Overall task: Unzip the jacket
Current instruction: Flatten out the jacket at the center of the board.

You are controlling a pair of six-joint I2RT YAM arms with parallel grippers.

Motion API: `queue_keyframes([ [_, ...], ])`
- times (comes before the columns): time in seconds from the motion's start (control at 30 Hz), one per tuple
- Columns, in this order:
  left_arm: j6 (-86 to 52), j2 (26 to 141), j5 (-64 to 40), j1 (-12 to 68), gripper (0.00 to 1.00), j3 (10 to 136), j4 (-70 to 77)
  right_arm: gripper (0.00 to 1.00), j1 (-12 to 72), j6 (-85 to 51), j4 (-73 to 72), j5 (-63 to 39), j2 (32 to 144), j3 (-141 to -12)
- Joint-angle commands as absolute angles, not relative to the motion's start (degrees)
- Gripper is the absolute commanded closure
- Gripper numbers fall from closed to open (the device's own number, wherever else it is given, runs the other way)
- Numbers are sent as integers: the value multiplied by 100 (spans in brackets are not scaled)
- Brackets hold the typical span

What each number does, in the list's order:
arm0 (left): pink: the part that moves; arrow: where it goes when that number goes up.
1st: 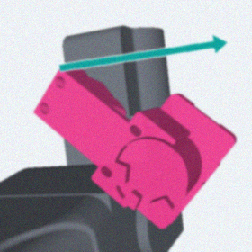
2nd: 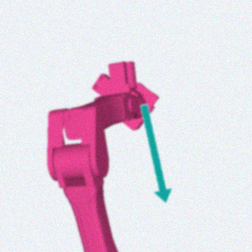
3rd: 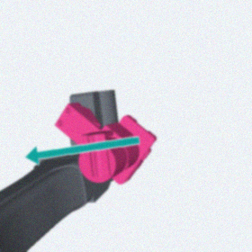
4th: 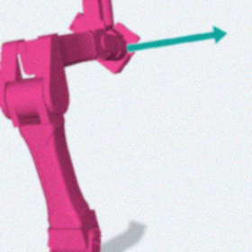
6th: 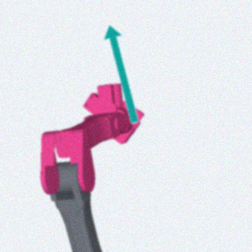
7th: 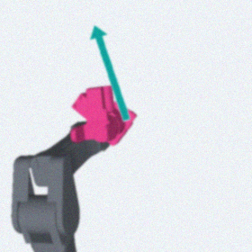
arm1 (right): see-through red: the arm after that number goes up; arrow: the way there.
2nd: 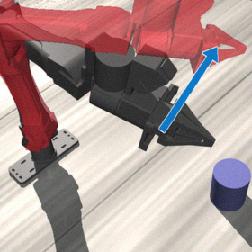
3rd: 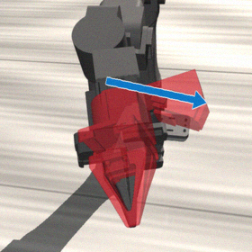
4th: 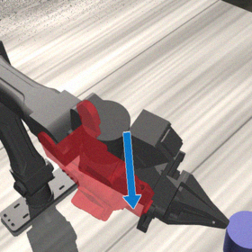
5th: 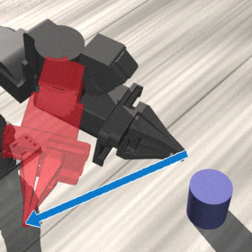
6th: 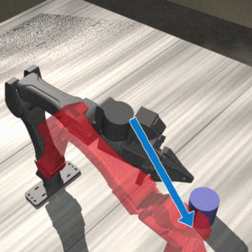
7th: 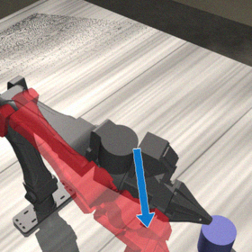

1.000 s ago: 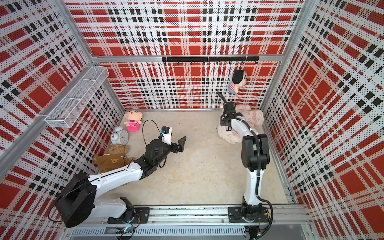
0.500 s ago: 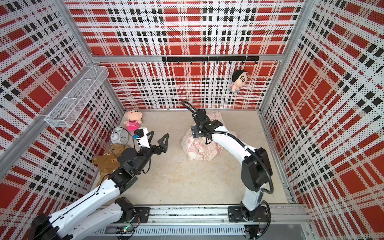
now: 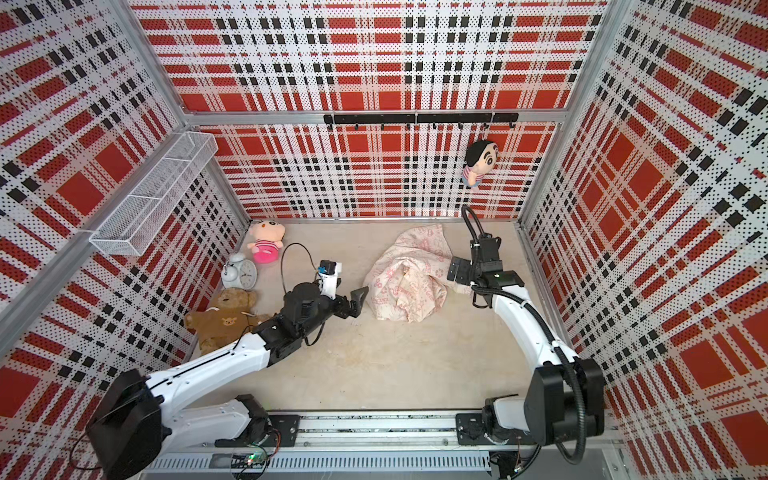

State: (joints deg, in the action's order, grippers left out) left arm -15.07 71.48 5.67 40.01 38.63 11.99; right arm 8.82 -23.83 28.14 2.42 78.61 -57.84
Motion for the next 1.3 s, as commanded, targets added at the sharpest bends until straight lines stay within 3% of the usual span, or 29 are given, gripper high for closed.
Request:
queue_keyframes([
  [0.0,-1734,7512,172,4116,2,4096,1345,1,923,-2199,2107,-599,8187,-5773],
  [0.3,-2955,9043,301,4407,2,4453,1894,11,976,-2180,1516,-880,9383,-5787],
  [0.47,-3156,9837,622,4482,20,5004,1982,18,976,-2238,1348,-497,10111,-6195],
  [0.53,-3232,10091,673,4482,32,5226,2015,23,976,-2254,1412,-243,10403,-6495],
  [0.7,-3218,10318,926,4544,58,5415,2442,72,976,-2127,1655,348,10889,-7408],
  [0.8,-3005,10233,1073,4507,83,5477,2584,97,974,-1952,2001,603,10915,-8012],
  [0.83,-2946,10127,1211,4492,87,5484,2584,100,976,-1893,2129,690,10852,-8191],
  [0.9,-2642,9768,1542,4465,100,5465,2643,100,984,-1743,2335,1002,10559,-8480],
  [1.07,-1789,8837,1911,4263,100,5673,2378,100,984,-1261,2584,1716,9504,-8835],
  [1.27,-1061,7964,1559,3760,100,6365,1284,100,985,-771,2808,2296,8235,-8936],
])
